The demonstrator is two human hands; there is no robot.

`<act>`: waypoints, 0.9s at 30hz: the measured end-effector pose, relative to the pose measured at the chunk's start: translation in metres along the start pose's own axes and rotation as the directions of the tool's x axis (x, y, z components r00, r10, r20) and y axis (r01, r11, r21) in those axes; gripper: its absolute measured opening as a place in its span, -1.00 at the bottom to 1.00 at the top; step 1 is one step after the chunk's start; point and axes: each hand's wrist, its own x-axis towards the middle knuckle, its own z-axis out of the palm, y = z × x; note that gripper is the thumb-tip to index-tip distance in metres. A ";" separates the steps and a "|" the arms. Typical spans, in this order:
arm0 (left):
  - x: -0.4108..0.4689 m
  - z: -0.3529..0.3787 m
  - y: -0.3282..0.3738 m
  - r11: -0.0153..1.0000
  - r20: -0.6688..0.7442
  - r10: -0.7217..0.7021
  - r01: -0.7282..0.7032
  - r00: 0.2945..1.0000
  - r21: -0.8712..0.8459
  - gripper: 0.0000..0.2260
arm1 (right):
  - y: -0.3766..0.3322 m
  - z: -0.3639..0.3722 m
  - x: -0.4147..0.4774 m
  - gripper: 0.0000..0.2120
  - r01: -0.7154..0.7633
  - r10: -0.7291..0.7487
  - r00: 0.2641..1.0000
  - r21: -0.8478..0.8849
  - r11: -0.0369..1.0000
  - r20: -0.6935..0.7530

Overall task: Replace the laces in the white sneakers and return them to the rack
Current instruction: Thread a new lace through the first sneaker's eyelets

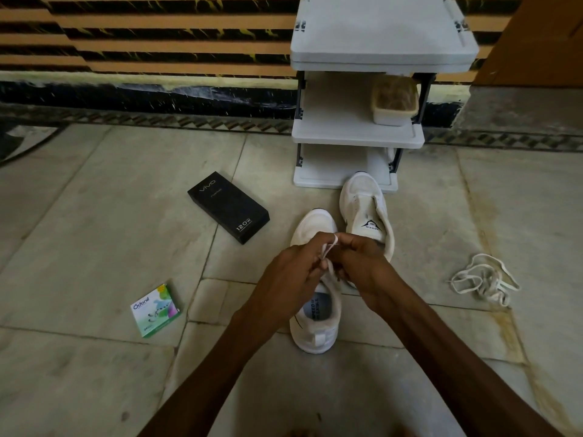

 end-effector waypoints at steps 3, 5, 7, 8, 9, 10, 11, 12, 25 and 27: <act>0.001 -0.004 -0.004 0.999 0.025 0.039 -0.039 0.999 0.026 -0.72 | 0.001 0.001 0.005 -0.76 -0.082 0.077 0.996 0.105 0.991 0.052; 0.003 -0.002 -0.003 0.998 0.024 0.037 -0.038 0.999 0.040 -0.74 | 0.001 0.001 0.007 -0.81 -0.130 0.122 0.991 0.184 0.974 0.055; 0.008 0.005 -0.006 0.999 -0.062 0.010 -0.008 0.998 0.035 -0.76 | 0.003 0.001 0.009 -0.91 -0.158 0.154 0.987 0.254 0.954 0.035; 0.011 0.011 -0.009 0.999 -0.094 -0.037 0.038 0.995 0.010 -0.73 | 0.005 0.000 0.010 -0.94 -0.162 0.160 0.987 0.273 0.948 0.028; 0.012 0.012 -0.010 0.993 -0.048 -0.121 0.121 0.991 -0.012 -0.70 | 0.007 0.000 0.010 -0.93 -0.156 0.157 0.987 0.268 0.951 0.017; 0.011 0.011 -0.010 0.979 0.029 -0.202 0.203 0.979 -0.024 -0.67 | 0.010 -0.001 0.012 -0.90 -0.142 0.147 0.989 0.239 0.961 -0.003; 0.009 0.007 -0.012 0.970 0.103 -0.238 0.243 0.966 -0.034 -0.66 | 0.012 0.000 0.011 -0.87 -0.123 0.130 0.991 0.194 0.973 -0.026; 0.009 0.005 -0.015 0.972 0.131 -0.217 0.226 0.967 -0.058 -0.66 | 0.013 0.001 0.011 -0.85 -0.097 0.104 0.994 0.153 0.983 -0.044; 0.011 -0.003 -0.034 0.973 0.224 -0.161 0.192 0.961 -0.125 -0.72 | 0.011 0.000 -0.003 -0.61 0.311 -0.322 0.947 -0.265 0.913 0.003; 0.012 -0.005 -0.035 0.972 0.259 -0.138 0.181 0.956 -0.148 -0.65 | 0.015 0.001 -0.005 -0.62 0.424 -0.447 0.894 -0.391 0.817 0.035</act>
